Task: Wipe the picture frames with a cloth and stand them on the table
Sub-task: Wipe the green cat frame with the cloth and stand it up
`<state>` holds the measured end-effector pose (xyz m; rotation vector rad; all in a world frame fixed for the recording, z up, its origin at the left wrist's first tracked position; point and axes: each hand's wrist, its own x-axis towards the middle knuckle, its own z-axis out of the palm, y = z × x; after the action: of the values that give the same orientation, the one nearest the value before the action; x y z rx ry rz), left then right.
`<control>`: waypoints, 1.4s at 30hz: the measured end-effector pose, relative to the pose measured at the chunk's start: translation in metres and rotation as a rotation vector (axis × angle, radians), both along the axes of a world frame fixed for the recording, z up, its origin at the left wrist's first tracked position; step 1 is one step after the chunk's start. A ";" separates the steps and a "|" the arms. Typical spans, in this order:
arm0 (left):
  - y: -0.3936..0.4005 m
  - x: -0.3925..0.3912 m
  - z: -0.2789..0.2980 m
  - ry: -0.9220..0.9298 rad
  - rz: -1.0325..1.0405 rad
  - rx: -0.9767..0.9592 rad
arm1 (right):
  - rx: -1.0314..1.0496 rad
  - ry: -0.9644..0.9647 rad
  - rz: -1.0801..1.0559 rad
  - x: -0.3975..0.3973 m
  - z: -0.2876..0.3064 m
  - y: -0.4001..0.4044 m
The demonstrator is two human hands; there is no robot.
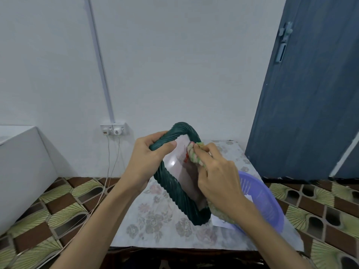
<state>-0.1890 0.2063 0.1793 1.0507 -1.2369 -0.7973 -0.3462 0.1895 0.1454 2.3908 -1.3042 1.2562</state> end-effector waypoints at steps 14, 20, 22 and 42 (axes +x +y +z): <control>-0.003 0.001 -0.005 0.060 -0.002 0.068 | 0.251 -0.020 0.238 -0.013 -0.002 0.010; -0.006 0.003 -0.007 0.012 -0.024 0.123 | 0.923 -0.996 0.555 -0.035 0.028 0.002; -0.006 0.004 -0.007 0.026 -0.043 0.139 | 1.076 -1.205 0.685 -0.046 0.037 0.002; -0.002 0.013 0.002 0.149 -0.114 0.161 | 0.380 -0.492 0.363 -0.035 -0.002 0.021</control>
<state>-0.1765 0.2045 0.1811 1.0367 -1.1268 -1.0585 -0.3817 0.2105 0.1432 2.7873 -1.3655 1.9539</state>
